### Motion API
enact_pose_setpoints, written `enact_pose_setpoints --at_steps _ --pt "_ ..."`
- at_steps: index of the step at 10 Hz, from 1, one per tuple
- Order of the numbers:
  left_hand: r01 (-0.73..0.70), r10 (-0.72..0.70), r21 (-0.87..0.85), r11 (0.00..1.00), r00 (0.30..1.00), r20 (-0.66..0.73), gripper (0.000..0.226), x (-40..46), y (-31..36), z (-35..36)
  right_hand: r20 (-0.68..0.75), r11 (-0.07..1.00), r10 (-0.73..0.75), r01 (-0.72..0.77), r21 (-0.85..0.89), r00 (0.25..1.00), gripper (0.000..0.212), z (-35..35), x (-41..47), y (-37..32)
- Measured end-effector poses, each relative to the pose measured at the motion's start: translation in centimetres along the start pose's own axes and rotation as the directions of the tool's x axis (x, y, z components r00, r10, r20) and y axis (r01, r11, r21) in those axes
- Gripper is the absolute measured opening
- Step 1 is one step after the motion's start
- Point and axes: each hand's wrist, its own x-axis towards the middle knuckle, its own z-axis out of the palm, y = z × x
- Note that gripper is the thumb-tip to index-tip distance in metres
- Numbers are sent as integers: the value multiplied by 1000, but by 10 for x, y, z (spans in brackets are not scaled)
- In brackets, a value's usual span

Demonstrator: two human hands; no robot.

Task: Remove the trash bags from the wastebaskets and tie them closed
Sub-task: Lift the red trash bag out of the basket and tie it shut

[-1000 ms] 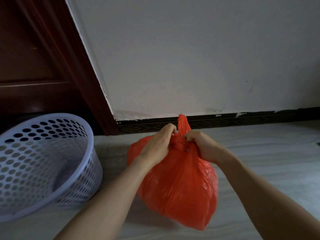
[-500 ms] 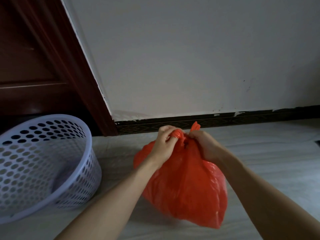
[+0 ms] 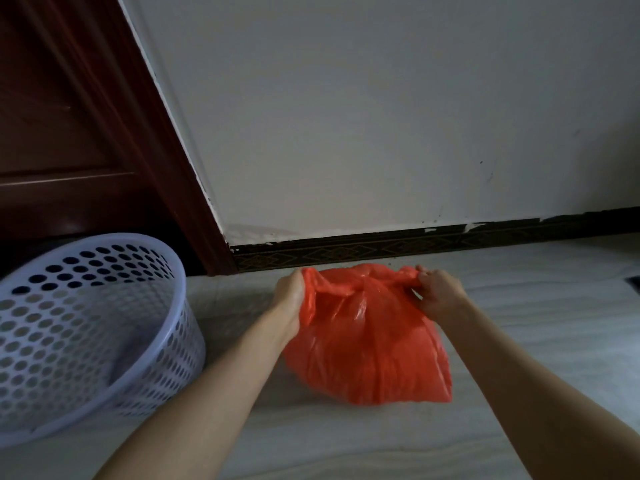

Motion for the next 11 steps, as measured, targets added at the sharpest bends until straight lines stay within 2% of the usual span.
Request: enact_pose_setpoints --at_steps 1,2,3,4,5,6,7,8,9,10,11 --pt "94 -99 -46 994 990 -99 31 0 2 -16 -106 996 88 -89 -9 990 42 -13 8 5" --pt "259 -275 -129 957 953 -128 38 10 -9 -30 -214 994 106 -111 -13 971 39 -21 5 7" --pt "292 -299 -135 947 954 -34 36 15 -10 -36 -196 995 10 -29 -92 981 37 -18 -5 9" --pt "350 -337 -128 928 935 110 33 22 -1 -44 -158 996 -66 55 -77 985 29 -14 -8 16" --pt "347 -276 -286 893 925 260 28 22 7 -52 -83 990 -97 87 -111 992 24 -10 -8 14" --pt "304 -127 -514 802 928 351 42 22 11 -37 -47 994 -84 80 -80 995 22 -11 -4 14" --pt "101 -43 -289 952 979 200 19 14 -3 -4 -25 998 -46 45 -44 999 22 -14 0 19" --pt "-164 124 395 904 984 124 43 16 -23 12 -14 999 -42 41 -32 999 21 -13 -1 20" --pt "-408 333 799 442 901 277 51 17 -30 18 -14 999 -36 36 -4 999 21 -16 -2 20" --pt "-632 560 646 429 747 359 23 12 -30 23 -6 1000 -21 21 18 1000 21 -18 -3 18" --pt "-595 555 399 698 801 223 25 7 -26 33 26 998 13 -11 -61 1000 22 -17 -6 19"
